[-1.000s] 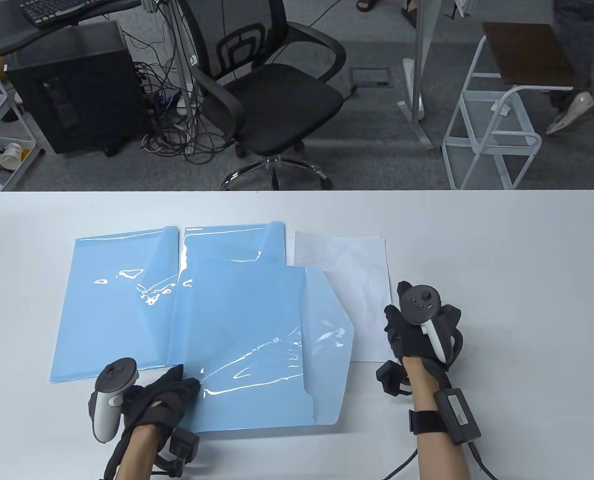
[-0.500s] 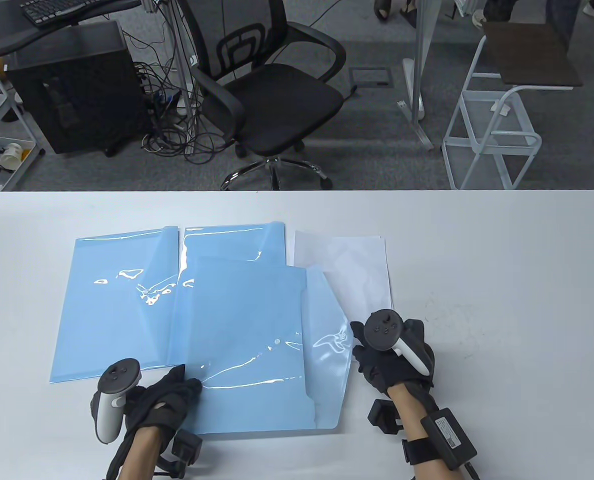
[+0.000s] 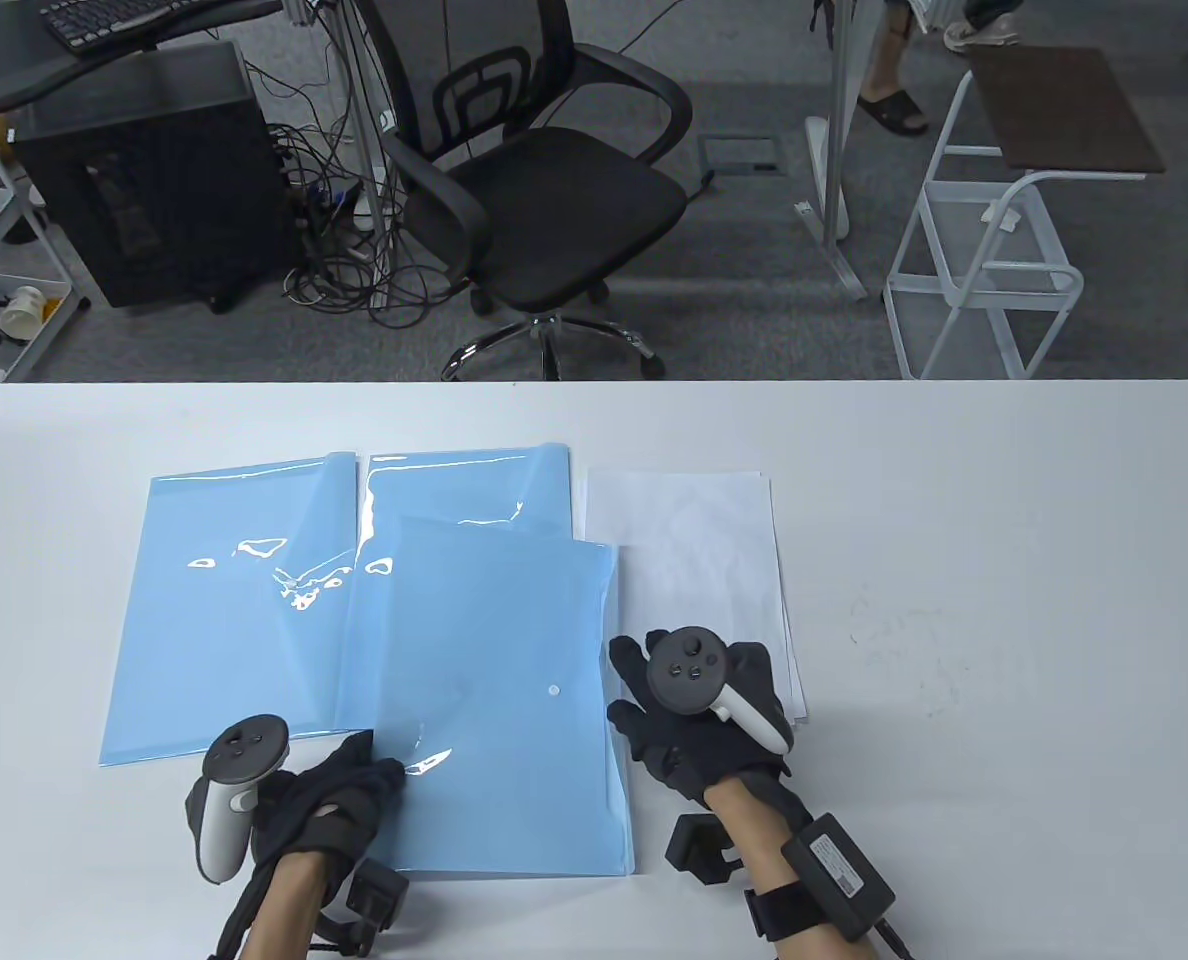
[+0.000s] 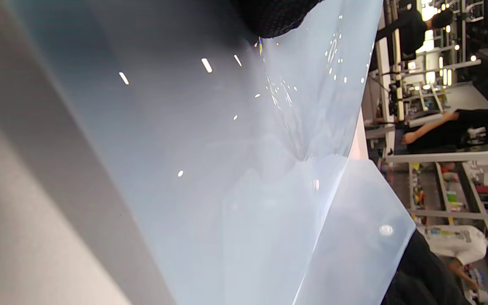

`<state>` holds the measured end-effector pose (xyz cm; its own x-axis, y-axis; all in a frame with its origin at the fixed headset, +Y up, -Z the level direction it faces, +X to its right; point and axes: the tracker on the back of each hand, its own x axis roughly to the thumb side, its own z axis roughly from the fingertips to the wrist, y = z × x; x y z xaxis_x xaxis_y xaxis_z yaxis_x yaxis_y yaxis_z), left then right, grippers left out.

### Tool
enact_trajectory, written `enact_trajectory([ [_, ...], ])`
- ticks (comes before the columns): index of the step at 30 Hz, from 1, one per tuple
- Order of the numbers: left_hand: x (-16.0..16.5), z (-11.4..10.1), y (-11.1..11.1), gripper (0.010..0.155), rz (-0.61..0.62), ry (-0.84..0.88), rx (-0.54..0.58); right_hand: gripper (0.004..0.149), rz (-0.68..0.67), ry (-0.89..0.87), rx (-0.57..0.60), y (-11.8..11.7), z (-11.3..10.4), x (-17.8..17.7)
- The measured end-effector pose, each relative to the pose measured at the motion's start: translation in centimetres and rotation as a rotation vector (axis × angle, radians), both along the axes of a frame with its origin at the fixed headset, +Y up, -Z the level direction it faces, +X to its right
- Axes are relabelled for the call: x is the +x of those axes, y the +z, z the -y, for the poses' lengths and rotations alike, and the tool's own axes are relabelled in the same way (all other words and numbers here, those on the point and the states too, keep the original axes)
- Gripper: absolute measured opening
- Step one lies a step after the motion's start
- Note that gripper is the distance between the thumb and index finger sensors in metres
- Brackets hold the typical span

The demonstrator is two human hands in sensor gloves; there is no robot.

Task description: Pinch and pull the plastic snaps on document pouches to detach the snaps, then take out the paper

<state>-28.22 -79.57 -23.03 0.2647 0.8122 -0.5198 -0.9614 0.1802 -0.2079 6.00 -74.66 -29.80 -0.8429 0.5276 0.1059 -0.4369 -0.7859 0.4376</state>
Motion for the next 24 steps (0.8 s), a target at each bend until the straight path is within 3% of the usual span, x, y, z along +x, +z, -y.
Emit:
enact_trajectory([
  [11,0.2,0.1,0.0,0.049,-0.003,-0.052,-0.018,0.067,-0.121,0.220,-0.008,0.0,2.2,-5.6],
  [24,0.3,0.1,-0.1,0.049,0.005,-0.076,-0.018,0.063,-0.113,0.231,-0.048,-0.7,3.3,-6.7],
])
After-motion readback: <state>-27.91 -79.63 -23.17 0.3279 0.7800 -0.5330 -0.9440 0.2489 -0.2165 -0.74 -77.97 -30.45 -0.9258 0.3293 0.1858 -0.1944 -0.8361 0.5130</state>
